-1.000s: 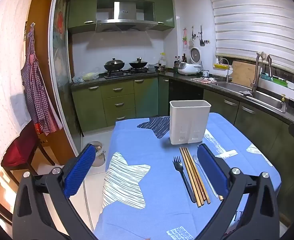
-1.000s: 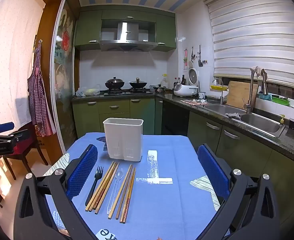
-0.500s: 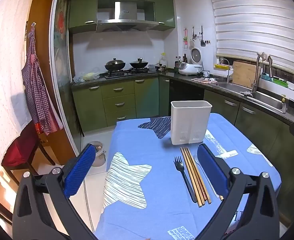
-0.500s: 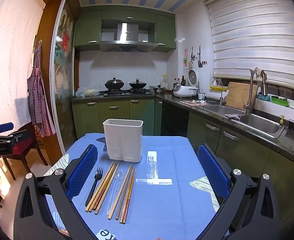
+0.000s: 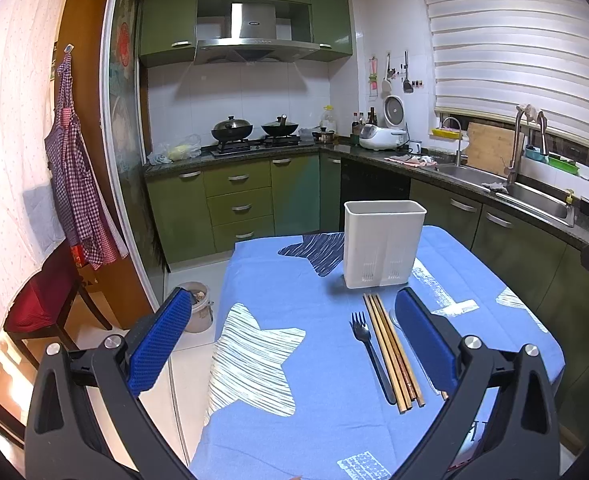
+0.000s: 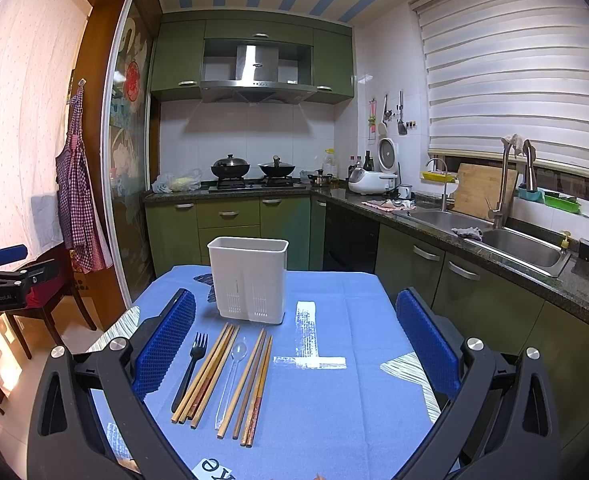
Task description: Organize utensils
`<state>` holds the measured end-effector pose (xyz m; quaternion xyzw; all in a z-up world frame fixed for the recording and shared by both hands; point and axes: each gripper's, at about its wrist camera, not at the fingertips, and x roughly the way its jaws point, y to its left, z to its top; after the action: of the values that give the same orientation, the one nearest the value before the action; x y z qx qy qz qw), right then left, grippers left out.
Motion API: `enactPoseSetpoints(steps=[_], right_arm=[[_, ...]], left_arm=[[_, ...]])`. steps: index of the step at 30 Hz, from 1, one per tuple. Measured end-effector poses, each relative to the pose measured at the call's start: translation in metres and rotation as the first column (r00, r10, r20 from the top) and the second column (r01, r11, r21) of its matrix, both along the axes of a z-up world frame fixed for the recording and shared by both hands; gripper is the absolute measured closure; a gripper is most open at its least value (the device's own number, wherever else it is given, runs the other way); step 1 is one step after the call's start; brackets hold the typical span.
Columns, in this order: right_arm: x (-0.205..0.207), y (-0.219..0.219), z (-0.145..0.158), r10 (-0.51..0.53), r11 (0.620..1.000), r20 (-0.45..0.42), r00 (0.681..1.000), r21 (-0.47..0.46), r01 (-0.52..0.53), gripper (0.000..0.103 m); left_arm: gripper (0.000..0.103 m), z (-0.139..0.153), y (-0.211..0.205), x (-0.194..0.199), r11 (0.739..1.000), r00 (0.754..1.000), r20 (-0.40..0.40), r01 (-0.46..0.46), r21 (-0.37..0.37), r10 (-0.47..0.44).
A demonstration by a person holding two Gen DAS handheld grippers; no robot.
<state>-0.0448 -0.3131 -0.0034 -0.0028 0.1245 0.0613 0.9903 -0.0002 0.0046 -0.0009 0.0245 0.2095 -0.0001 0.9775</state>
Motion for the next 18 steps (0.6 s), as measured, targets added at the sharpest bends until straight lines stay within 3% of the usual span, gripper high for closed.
enactPoseSetpoints(steps=[18], right_arm=[[0.0, 0.008, -0.001, 0.003, 1.0, -0.007, 1.0, 0.0, -0.003, 0.004]], left_arm=[[0.006, -0.002, 0.005, -0.003, 1.0, 1.0, -0.005, 0.002, 0.0, -0.002]])
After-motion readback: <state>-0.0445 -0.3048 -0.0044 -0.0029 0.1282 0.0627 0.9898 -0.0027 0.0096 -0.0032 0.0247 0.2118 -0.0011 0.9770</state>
